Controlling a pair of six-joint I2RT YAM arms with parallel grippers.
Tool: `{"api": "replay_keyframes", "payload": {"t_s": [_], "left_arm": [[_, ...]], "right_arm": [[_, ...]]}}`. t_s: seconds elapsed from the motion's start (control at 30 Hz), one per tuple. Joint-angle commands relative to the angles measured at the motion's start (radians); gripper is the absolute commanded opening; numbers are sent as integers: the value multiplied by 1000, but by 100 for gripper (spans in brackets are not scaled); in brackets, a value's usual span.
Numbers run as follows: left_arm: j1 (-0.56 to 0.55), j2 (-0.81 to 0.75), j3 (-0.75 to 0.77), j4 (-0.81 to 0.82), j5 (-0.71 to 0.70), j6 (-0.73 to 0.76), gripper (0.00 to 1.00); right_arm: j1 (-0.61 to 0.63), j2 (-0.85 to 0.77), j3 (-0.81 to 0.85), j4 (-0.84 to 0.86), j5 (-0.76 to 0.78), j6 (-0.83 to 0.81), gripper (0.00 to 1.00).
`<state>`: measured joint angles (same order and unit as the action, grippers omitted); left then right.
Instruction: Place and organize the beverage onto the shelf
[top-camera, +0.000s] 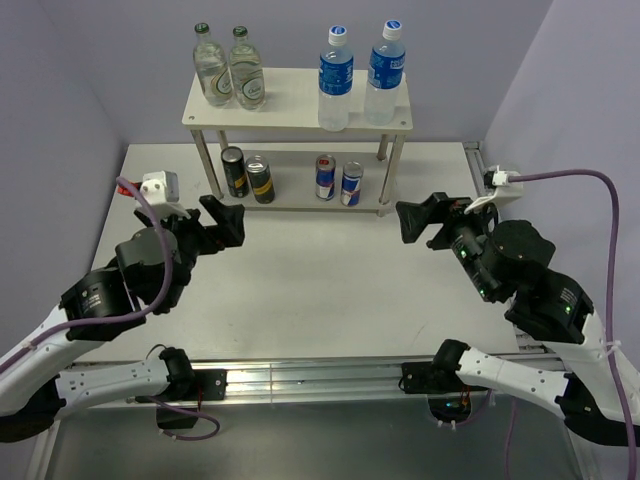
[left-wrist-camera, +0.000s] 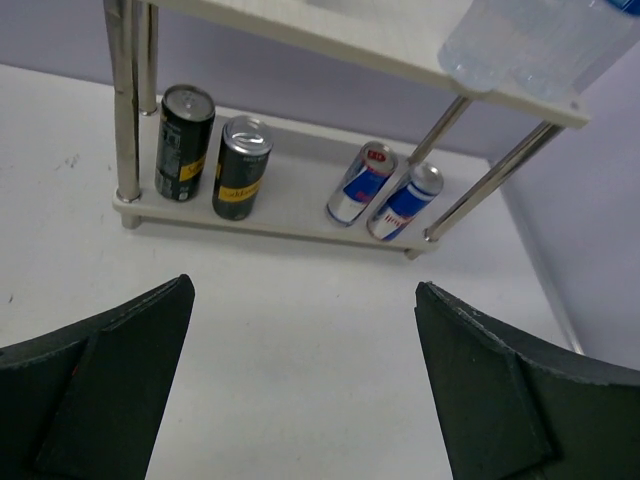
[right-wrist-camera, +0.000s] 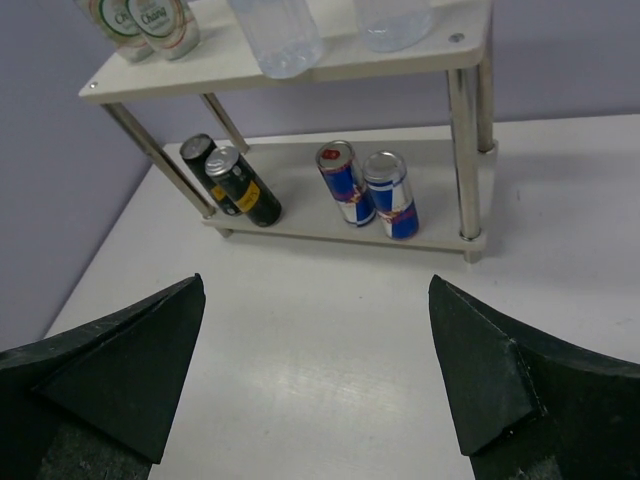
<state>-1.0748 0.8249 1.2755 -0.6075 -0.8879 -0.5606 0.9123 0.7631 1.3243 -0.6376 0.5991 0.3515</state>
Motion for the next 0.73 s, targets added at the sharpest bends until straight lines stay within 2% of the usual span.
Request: {"api": "replay_keyframes", "payload": {"t_s": [0.0, 0.7], "left_arm": [[-2, 19, -7, -84, 29, 48, 99], [-2, -58, -44, -67, 1, 77, 99]], "right_arm": [[5, -22, 32, -102, 25, -32, 100], [5, -64, 35, -105, 99, -45, 100]]}}
